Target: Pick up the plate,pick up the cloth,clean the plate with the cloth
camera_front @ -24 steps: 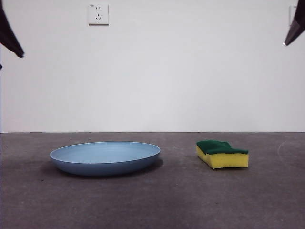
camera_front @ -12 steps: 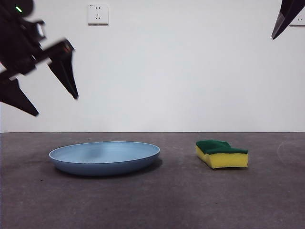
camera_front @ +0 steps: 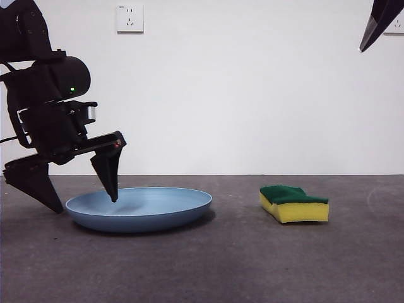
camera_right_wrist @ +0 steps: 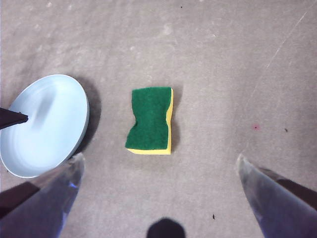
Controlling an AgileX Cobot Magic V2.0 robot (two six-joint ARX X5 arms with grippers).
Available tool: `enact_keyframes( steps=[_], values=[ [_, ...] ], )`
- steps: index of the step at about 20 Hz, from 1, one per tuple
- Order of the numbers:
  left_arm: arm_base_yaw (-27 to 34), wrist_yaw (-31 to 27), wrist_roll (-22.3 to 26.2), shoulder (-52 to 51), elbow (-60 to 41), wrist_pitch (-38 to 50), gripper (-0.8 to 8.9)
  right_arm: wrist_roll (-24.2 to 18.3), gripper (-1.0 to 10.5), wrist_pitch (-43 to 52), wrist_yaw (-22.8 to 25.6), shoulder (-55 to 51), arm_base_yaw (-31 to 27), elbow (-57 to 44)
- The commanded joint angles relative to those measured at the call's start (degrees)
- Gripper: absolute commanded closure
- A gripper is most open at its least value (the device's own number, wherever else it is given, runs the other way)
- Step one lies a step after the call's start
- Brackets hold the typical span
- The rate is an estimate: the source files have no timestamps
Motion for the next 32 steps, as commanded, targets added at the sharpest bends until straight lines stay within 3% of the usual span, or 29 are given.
enact_keyframes(
  steps=[1, 3, 5, 13, 17, 20, 29, 32],
  values=[
    [-1.0, 0.0, 0.7, 1.8, -0.3, 0.0, 3.18, 0.3, 4.1, 0.3, 0.0, 0.0, 0.0, 0.2],
    [-1.6, 0.1, 1.2, 2.2, -0.3, -0.2, 5.43, 0.4, 4.1, 0.3, 0.0, 0.0, 0.0, 0.2],
    [-2.1, 0.1, 2.7, 2.2, -0.3, -0.2, 8.31, 0.4, 4.1, 0.3, 0.0, 0.0, 0.0, 0.2],
    [-2.3, 0.2, 4.1, 1.9, -0.3, -0.4, 8.21, 0.4, 4.1, 1.5, -0.1, 0.0, 0.0, 0.2],
    [-2.3, 0.5, 5.7, -0.4, -0.3, -2.4, 8.21, 0.0, 4.1, 3.4, -7.0, 0.8, 0.7, 0.2],
    [-2.3, 0.6, 7.1, -3.7, -0.3, -4.3, 8.21, -0.3, 4.2, 3.8, -7.0, 4.3, 3.5, 1.2],
    [-2.3, 0.6, 7.1, -19.4, -0.3, -8.2, 8.21, -6.3, 4.2, 2.1, 8.5, 31.1, 14.7, 15.9],
    [-2.3, 0.5, 7.1, -23.1, -0.3, -9.6, 8.21, -6.8, 4.2, 2.2, 9.5, 39.6, 15.5, 19.4]
  ],
)
